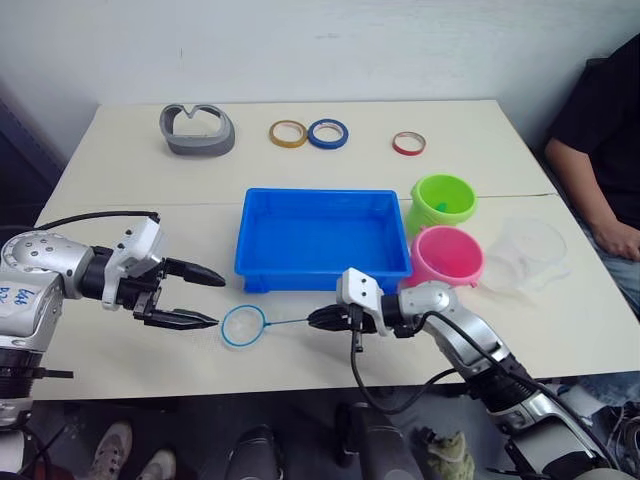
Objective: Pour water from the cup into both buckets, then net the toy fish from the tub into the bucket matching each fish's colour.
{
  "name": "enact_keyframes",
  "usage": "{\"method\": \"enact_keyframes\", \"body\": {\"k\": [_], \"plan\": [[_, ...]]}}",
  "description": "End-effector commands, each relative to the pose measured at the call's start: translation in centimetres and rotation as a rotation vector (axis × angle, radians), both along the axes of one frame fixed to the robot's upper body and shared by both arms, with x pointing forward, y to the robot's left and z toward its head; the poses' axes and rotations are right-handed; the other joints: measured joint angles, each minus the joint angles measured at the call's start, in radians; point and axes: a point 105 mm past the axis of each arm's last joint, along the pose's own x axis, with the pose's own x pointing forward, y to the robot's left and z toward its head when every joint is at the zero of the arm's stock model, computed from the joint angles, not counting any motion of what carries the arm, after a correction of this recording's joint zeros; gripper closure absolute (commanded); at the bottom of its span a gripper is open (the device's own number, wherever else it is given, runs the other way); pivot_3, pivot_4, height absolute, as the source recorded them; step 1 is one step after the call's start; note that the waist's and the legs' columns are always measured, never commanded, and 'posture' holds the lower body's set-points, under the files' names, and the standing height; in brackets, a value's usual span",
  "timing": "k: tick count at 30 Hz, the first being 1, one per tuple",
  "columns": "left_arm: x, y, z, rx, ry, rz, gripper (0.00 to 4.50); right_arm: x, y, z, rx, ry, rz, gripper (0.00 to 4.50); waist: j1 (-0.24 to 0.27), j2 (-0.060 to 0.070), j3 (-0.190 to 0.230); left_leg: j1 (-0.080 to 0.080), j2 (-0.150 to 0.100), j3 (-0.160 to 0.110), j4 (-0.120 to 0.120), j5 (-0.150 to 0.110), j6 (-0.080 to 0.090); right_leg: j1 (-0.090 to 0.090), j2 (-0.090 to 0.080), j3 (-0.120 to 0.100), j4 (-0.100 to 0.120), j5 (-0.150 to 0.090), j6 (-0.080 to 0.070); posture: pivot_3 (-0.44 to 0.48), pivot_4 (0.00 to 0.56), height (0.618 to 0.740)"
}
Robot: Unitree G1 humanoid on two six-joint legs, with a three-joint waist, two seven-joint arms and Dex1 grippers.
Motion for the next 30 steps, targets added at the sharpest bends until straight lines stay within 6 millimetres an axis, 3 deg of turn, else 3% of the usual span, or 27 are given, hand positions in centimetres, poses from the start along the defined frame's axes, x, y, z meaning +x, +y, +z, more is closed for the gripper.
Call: {"method": "enact_keyframes", "body": {"k": [1, 5, 10, 15, 20, 25, 30], "plan": [[-0.7, -0.5, 0.7, -0.002, -0.017, -0.09, 0.9, 0.2, 0.0, 0.8, 0.022, -0.036, 0.015, 4.5, 0.0, 0.0, 0.0, 0.0, 0.0, 0.0, 0.0, 0.0, 0.0, 0.0, 0.0, 0.0, 0.0, 0.0, 0.0, 0.0, 0.15, 0.727], [-0.7, -0.5, 0.8, 0.0, -0.019, -0.09, 0.9, 0.5, -0.1, 0.6, 0.016, -0.042, 0.006, 4.5, 0.0, 0.0, 0.0, 0.0, 0.0, 0.0, 0.0, 0.0, 0.0, 0.0, 0.0, 0.0, 0.0, 0.0, 0.0, 0.0, 0.15, 0.727], [-0.5, -0.8, 1.0, -0.013, -0.031, -0.083, 0.86, 1.8, -0.8, 0.2, -0.011, -0.051, -0.044, 2.58, 0.0, 0.0, 0.0, 0.0, 0.0, 0.001, 0.0, 0.0, 0.0, 0.0, 0.0, 0.0, 0.0, 0.0, 0.0, 0.0, 0.15, 0.727], [0.0, -1.3, 1.8, -0.084, -0.038, -0.031, 0.86, 1.4, -2.4, 0.2, -0.057, -0.078, -0.051, 0.03, 0.001, 0.0, 0.0, 0.0, 0.0, 0.0, 0.0, 0.0, 0.0, 0.0, 0.0, 0.0, 0.0, 0.0, 0.0, 0.0, 0.15, 0.727], [0.8, -1.0, 1.2, -0.064, -0.038, 0.102, 0.86, -1.1, -4.6, 1.5, -0.092, -0.101, -0.027, 0.03, 0.004, 0.0, 0.0, -0.001, 0.0, -0.001, 0.0, 0.0, 0.0, 0.0, -0.001, 0.001, -0.001, 0.0, 0.0, 0.0, 0.15, 0.727], [1.2, 0.2, -0.4, -0.056, -0.092, 0.282, 0.86, -5.3, -6.5, 3.9, -0.066, -0.078, -0.045, 0.03, 0.001, 0.001, 0.0, 0.0, 0.001, -0.001, -0.001, -0.001, -0.001, 0.0, -0.001, 0.004, -0.001, 0.0, 0.0, 0.0, 0.15, 0.727], [0.2, 1.5, -2.5, -0.062, -0.066, 0.406, 0.86, -6.8, -8.4, 3.7, -0.085, -0.028, -0.172, 0.03, 0.002, 0.0, 0.0, 0.001, 0.002, -0.003, -0.001, -0.001, -0.001, 0.002, -0.001, 0.006, -0.002, 0.0, -0.002, 0.0, 0.15, 0.727]]}}
